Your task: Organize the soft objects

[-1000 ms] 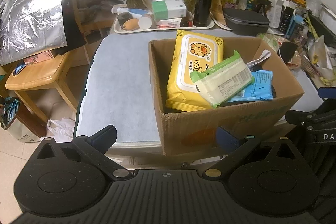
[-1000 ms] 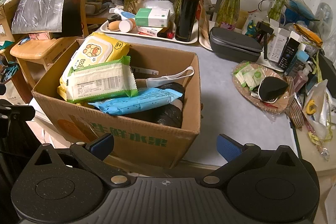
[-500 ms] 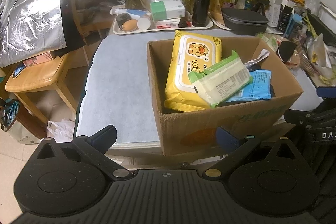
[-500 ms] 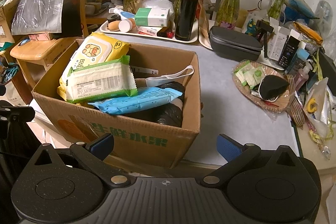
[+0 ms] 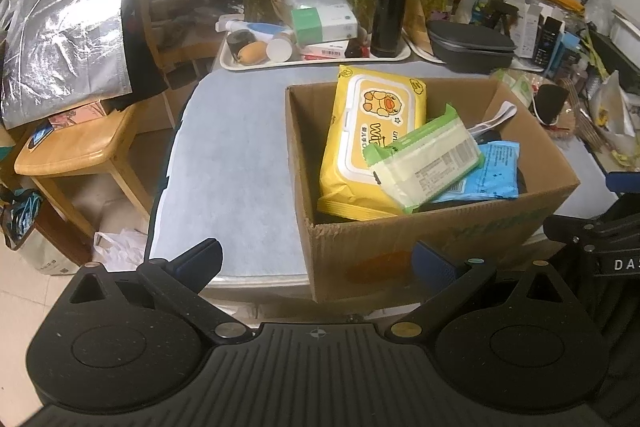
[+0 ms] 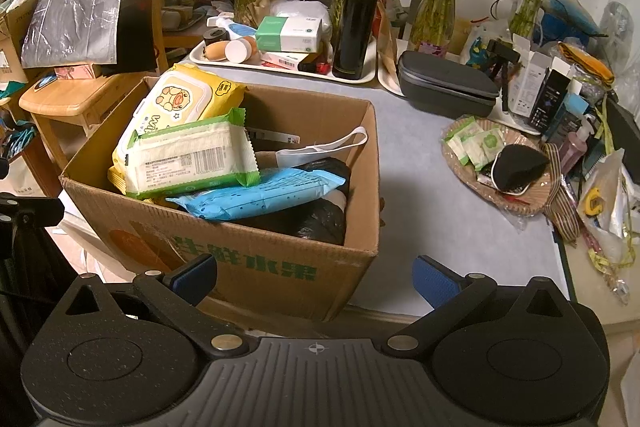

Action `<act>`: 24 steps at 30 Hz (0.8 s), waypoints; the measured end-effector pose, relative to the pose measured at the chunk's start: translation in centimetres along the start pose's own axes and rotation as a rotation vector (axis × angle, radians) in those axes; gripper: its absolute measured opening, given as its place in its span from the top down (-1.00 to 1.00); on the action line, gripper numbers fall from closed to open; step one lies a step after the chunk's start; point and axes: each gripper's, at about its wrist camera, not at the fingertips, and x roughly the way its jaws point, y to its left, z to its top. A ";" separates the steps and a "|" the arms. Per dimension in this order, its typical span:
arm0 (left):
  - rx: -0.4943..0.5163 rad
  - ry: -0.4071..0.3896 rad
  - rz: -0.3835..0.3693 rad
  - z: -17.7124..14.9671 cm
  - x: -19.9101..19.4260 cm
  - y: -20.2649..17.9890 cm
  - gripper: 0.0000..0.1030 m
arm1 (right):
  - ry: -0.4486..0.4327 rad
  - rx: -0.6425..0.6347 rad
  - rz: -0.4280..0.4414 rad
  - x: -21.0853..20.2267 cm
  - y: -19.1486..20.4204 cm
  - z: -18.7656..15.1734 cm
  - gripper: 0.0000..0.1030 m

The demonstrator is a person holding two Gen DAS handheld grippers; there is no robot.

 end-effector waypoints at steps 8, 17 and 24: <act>0.001 -0.003 0.008 0.1 0.0 0.1 -1.00 | 0.000 0.000 0.001 0.0 -0.1 0.0 -1.00; 0.006 -0.002 0.014 0.1 0.0 0.0 -1.00 | 0.000 0.001 0.001 0.0 -0.1 0.1 -1.00; 0.017 -0.018 -0.008 0.0 -0.1 0.0 -1.00 | 0.001 0.007 0.003 0.1 -0.2 0.0 -1.00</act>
